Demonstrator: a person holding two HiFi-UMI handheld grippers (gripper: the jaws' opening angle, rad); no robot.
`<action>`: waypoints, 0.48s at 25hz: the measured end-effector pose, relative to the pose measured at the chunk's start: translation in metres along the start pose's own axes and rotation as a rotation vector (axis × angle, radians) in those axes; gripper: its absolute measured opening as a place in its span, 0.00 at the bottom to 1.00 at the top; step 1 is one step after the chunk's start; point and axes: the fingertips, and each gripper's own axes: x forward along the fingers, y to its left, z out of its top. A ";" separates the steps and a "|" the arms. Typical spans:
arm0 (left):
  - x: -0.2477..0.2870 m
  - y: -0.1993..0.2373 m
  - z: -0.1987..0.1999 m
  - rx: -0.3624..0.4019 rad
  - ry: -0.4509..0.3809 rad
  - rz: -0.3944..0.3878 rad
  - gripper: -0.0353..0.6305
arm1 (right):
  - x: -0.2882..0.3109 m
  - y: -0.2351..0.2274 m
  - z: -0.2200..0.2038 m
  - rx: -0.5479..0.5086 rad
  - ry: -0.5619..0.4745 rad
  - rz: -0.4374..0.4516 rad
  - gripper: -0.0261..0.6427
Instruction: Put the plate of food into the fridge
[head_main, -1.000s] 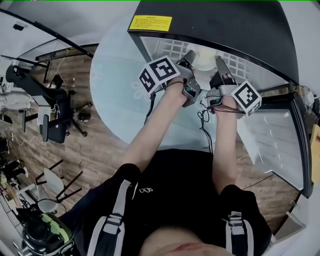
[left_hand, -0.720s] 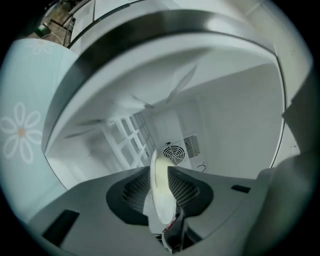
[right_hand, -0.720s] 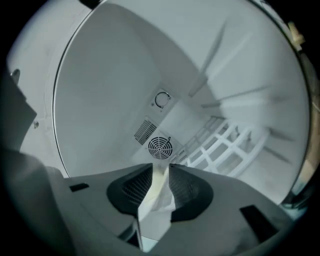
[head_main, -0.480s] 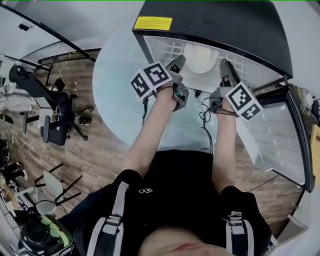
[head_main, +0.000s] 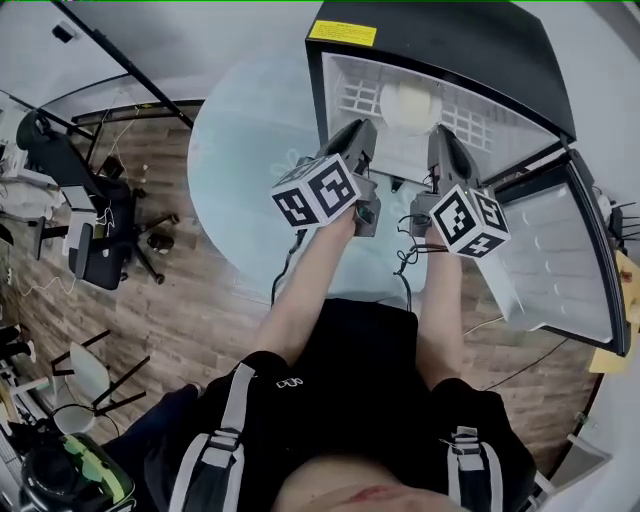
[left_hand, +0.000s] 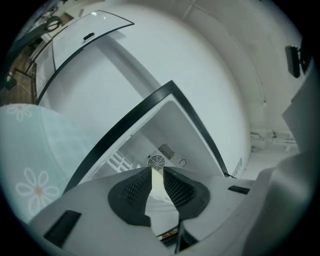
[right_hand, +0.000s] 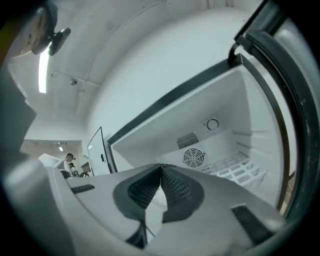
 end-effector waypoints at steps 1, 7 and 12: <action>-0.007 -0.006 0.002 0.046 -0.011 -0.017 0.15 | -0.004 0.008 0.000 -0.016 -0.007 0.011 0.05; -0.045 -0.048 0.011 0.307 -0.097 -0.107 0.04 | -0.032 0.044 0.000 -0.144 -0.055 0.033 0.05; -0.065 -0.070 0.009 0.490 -0.158 -0.128 0.04 | -0.052 0.057 0.007 -0.256 -0.117 -0.009 0.04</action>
